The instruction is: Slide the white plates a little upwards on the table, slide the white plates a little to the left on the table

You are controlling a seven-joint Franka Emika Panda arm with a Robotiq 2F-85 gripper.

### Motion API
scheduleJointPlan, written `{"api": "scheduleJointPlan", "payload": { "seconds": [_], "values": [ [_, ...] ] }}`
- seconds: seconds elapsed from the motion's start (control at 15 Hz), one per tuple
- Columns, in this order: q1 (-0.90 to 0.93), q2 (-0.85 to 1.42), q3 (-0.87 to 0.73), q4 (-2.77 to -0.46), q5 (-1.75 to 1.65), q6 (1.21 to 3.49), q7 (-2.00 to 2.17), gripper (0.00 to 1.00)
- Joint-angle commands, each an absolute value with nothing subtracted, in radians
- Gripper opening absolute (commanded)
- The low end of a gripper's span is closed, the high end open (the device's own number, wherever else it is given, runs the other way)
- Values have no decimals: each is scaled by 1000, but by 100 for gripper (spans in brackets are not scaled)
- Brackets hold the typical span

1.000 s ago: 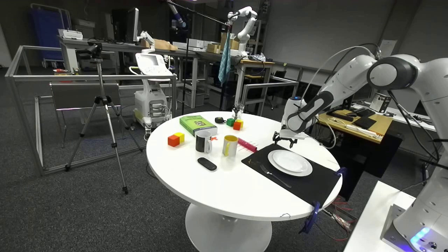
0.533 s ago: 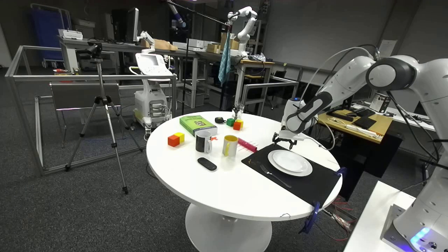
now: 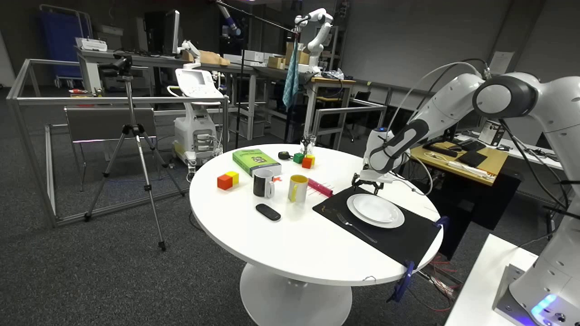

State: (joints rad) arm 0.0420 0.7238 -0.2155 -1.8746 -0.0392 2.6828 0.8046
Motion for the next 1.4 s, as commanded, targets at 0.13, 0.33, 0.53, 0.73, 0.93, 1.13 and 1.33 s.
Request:
{"api": "scheduleJointPlan", "payload": {
  "seconds": [0.13,0.33,0.53,0.73,0.93,1.13,1.33],
  "values": [
    [44,722,-212,-1845,0,2603,774,100],
    [41,720,-207,-1839,-1,2571,770,100],
    [38,717,-203,-1834,-2,2547,765,100],
    [36,716,-200,-1827,-2,2522,759,100],
    [36,716,-200,-1822,-4,2503,751,100],
    [36,716,-200,-1819,-5,2492,744,100],
    [37,717,-201,-1817,-5,2488,738,100]
  ]
}}
